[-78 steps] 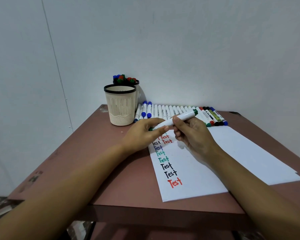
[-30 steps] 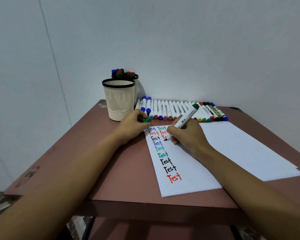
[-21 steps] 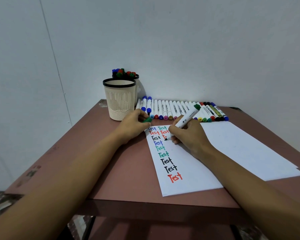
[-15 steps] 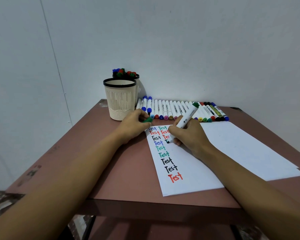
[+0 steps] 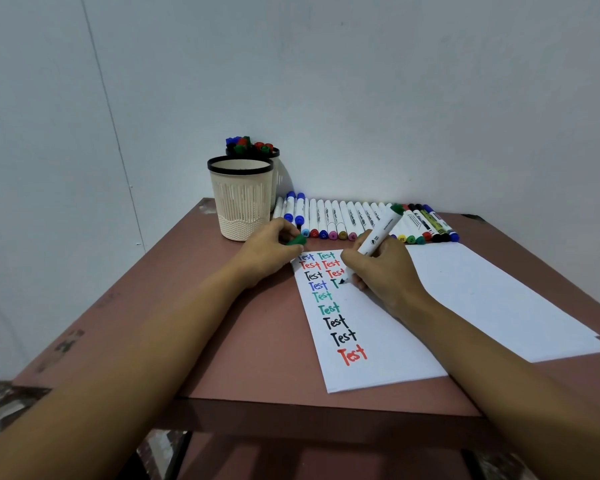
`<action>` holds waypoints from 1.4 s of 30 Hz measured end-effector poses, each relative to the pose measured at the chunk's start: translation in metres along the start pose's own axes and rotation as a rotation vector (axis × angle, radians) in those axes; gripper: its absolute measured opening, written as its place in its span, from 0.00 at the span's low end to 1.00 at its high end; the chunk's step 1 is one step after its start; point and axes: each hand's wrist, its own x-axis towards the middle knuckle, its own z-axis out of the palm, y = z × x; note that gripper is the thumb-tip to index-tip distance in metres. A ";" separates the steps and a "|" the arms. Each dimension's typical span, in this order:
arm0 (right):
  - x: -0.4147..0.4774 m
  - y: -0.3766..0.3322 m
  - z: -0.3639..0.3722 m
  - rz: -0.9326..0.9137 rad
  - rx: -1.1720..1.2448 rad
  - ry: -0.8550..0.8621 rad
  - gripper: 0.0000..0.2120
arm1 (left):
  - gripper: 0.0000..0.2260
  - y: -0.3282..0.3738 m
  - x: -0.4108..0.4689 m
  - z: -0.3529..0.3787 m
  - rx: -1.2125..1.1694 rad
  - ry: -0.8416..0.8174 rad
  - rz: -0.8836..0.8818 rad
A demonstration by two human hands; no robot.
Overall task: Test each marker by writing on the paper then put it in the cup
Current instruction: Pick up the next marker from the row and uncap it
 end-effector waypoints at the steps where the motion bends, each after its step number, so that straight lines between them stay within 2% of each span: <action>1: 0.000 0.000 0.000 -0.003 -0.003 0.005 0.09 | 0.10 0.000 0.000 0.000 0.005 0.001 0.004; 6: -0.001 -0.003 -0.002 -0.005 0.031 -0.037 0.10 | 0.10 0.000 0.000 0.000 0.003 -0.001 0.003; 11: 0.002 0.001 0.000 0.014 0.021 0.004 0.12 | 0.09 -0.002 0.001 0.000 0.006 -0.004 0.005; 18: -0.001 -0.001 0.000 0.009 -0.002 0.044 0.07 | 0.09 -0.003 0.002 0.000 0.001 -0.013 0.006; 26: 0.003 0.003 -0.001 0.036 0.029 0.039 0.14 | 0.08 -0.002 0.001 0.000 0.003 -0.018 0.011; 31: 0.002 0.001 -0.002 0.038 0.039 0.025 0.11 | 0.08 -0.002 0.002 0.000 0.006 -0.019 0.011; 35: 0.005 0.003 -0.002 0.053 0.059 0.099 0.06 | 0.08 -0.002 0.002 0.000 0.003 -0.026 0.006; 42: 0.002 0.000 0.000 0.059 0.012 0.078 0.07 | 0.09 -0.002 0.001 -0.001 0.010 -0.020 0.006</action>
